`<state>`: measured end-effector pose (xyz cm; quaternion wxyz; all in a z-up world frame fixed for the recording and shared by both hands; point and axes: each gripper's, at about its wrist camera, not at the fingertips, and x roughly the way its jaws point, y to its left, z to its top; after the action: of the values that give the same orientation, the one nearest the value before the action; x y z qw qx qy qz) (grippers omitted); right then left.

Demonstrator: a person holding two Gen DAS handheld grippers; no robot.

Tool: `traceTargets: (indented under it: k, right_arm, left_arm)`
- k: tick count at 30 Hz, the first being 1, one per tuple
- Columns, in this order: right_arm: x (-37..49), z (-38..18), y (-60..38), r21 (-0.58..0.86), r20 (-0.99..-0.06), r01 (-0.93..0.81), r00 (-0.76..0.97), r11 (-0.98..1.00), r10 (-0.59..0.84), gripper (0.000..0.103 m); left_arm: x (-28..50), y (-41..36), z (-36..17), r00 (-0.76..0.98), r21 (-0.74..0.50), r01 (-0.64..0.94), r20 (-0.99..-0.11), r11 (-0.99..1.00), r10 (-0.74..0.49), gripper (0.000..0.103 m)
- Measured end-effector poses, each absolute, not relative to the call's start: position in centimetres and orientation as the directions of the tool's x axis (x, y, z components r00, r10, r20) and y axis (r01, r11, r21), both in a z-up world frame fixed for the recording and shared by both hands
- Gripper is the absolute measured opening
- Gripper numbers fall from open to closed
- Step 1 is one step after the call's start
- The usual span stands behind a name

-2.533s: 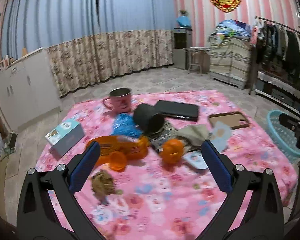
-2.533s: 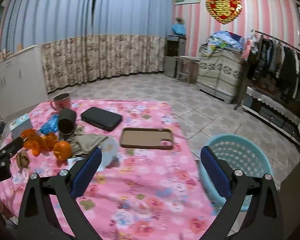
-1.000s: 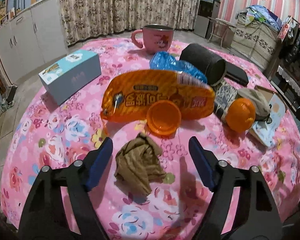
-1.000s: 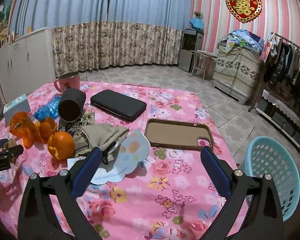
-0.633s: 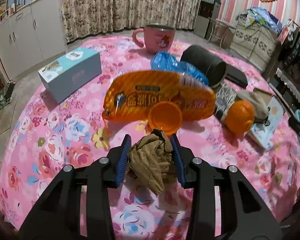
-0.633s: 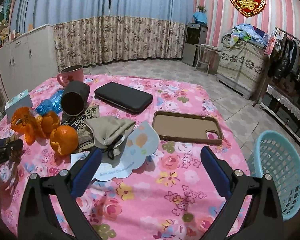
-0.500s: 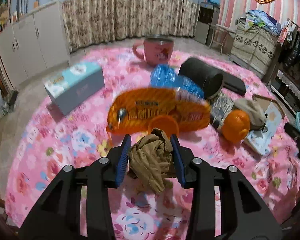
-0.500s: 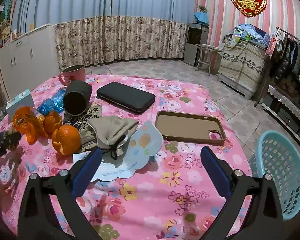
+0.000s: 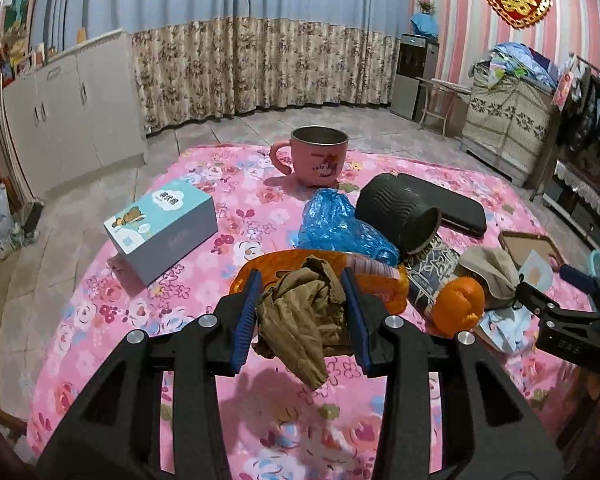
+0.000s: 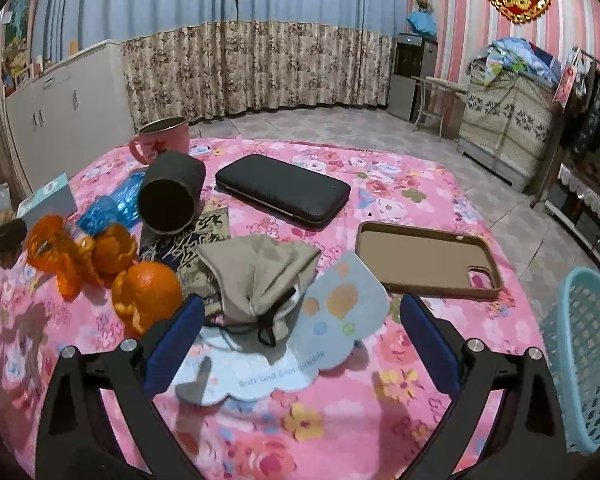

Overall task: Collect trash
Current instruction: 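Carry the brown paper in the left tool and beige pouch in the right toward the blue basket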

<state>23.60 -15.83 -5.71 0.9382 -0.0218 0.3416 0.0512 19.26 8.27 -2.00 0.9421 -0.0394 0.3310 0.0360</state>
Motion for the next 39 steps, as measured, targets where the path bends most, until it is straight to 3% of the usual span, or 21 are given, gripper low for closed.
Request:
traceTargets:
  k: [3,5,6,7,9,15,28,39]
  right_arm:
    - [24.5,-6.2,-15.4,0.007,-0.665,-0.137,0.739,0.991,0.106,0.081]
    - [25.0,-6.7,-14.8,-0.004,-0.677,-0.156,0.727,0.988,0.113,0.077]
    - [25.2,-6.9,-14.6,-0.009,-0.681,-0.164,0.724,0.986,0.114,0.071]
    - [25.5,-7.2,-14.4,-0.007,-0.694,-0.18,0.709,0.984,0.125,0.058]
    - [25.7,-7.4,-14.3,0.017,-0.704,-0.204,0.692,0.979,0.157,0.044]
    - [25.0,-6.7,-14.0,-0.019,-0.675,-0.22,0.723,0.975,0.15,0.025]
    - [21.4,-1.1,-15.3,-0.063,-0.519,-0.223,0.84,0.973,0.159,0.018]
    - [17.9,0.5,-19.3,-0.01,-0.524,-0.158,0.842,0.987,0.13,0.018]
  left_arm:
    - [19.7,8.8,-2.3,0.77,-0.06,-0.109,-0.636,0.992,0.046,0.039]
    - [19.8,8.9,-2.3,0.769,-0.068,-0.11,-0.638,0.992,0.042,0.039]
    - [19.7,8.9,-2.3,0.771,-0.07,-0.109,-0.635,0.992,0.04,0.039]
    - [19.7,8.8,-2.2,0.775,-0.068,-0.107,-0.631,0.992,0.04,0.039]
    - [19.6,8.6,-2.2,0.779,-0.056,-0.104,-0.626,0.993,0.046,0.039]
    - [19.5,8.7,-2.2,0.78,-0.059,-0.106,-0.625,0.993,0.046,0.039]
    - [19.0,8.9,-1.9,0.79,-0.076,-0.109,-0.612,0.991,0.04,0.039]
    - [17.9,7.6,-1.8,0.8,-0.037,-0.088,-0.598,0.995,0.048,0.039]
